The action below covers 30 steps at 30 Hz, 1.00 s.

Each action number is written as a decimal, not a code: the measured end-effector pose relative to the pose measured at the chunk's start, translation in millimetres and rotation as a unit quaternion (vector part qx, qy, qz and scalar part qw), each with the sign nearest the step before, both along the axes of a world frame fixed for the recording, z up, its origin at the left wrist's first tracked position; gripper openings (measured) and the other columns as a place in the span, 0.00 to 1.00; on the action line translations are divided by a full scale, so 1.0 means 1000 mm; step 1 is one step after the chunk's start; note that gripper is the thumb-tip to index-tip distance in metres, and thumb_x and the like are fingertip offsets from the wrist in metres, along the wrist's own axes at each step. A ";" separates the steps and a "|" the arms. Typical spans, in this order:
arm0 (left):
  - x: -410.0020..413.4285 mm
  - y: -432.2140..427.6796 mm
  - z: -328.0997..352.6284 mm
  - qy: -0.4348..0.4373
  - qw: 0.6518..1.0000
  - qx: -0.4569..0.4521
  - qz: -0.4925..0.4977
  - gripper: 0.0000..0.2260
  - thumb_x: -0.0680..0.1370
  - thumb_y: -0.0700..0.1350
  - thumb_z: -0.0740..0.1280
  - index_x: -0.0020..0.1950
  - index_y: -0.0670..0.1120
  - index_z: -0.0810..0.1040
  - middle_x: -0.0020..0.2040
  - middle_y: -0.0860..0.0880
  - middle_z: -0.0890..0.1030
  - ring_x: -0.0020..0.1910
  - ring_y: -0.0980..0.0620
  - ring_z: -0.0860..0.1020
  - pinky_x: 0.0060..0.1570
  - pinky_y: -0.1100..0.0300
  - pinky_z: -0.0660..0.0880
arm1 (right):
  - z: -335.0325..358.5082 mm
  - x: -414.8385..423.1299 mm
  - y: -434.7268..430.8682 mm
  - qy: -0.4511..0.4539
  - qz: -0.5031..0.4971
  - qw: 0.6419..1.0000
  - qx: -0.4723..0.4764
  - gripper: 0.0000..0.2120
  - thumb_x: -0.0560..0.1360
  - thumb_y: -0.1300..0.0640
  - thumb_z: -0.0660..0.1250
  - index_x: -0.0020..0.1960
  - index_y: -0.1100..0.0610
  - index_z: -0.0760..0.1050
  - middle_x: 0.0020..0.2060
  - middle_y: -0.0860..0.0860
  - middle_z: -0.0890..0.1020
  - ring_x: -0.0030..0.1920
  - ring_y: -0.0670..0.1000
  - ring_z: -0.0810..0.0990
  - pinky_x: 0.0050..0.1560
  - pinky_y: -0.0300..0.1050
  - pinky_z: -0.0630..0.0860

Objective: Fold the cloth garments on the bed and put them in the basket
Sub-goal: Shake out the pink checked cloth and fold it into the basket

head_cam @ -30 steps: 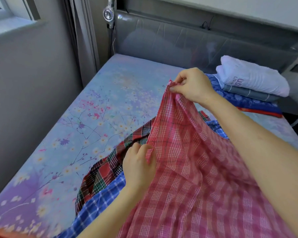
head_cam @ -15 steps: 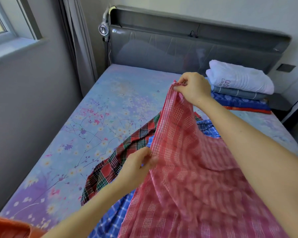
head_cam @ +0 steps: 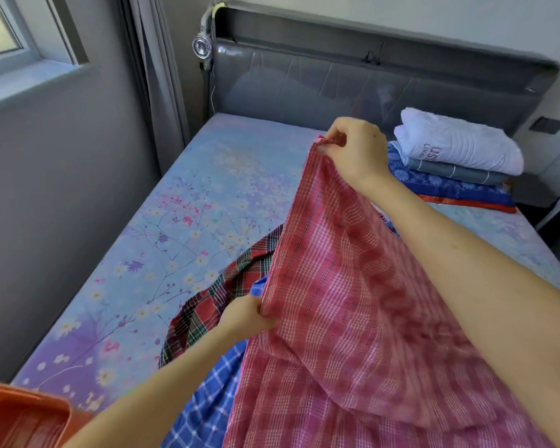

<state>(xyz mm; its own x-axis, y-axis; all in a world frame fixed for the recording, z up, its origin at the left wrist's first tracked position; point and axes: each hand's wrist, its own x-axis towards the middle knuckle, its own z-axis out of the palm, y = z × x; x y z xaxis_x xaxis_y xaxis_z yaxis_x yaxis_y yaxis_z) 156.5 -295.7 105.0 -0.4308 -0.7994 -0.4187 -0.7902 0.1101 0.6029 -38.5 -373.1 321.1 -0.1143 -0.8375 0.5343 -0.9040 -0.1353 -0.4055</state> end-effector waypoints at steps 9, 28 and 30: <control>0.025 0.004 -0.014 -0.010 0.998 0.051 0.046 0.17 0.73 0.58 0.69 0.31 0.49 0.74 0.29 0.53 0.77 0.33 0.51 0.78 0.39 0.57 0.74 | -0.010 -0.027 -0.005 -0.071 0.002 0.997 0.016 0.05 0.71 0.60 0.71 0.39 0.60 0.76 0.29 0.42 0.72 0.37 0.49 0.72 0.39 0.41 0.64; 0.055 0.057 -0.012 0.028 0.968 -0.003 0.249 0.17 0.72 0.48 0.71 0.56 0.48 0.69 0.49 0.45 0.79 0.47 0.43 0.78 0.43 0.53 0.73 | -0.058 0.049 0.189 -0.092 0.149 0.975 0.138 0.10 0.70 0.60 0.73 0.35 0.56 0.73 0.29 0.47 0.75 0.31 0.45 0.70 0.35 0.38 0.66; 0.078 0.092 -0.032 0.032 0.960 0.011 0.276 0.12 0.73 0.41 0.68 0.55 0.45 0.72 0.42 0.45 0.78 0.40 0.44 0.77 0.42 0.52 0.74 | -0.084 0.056 0.210 -0.083 0.135 0.970 0.183 0.11 0.71 0.59 0.72 0.35 0.54 0.71 0.28 0.45 0.73 0.31 0.45 0.70 0.34 0.33 0.64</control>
<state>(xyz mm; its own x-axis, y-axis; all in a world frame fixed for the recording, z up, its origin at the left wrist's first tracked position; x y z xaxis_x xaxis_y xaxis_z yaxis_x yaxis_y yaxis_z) 234.6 -204.0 73.4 0.0312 -0.9052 -0.4239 -0.6851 -0.3281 0.6504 17.7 -163.6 237.1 0.0759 -0.9791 0.1888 -0.7744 -0.1772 -0.6074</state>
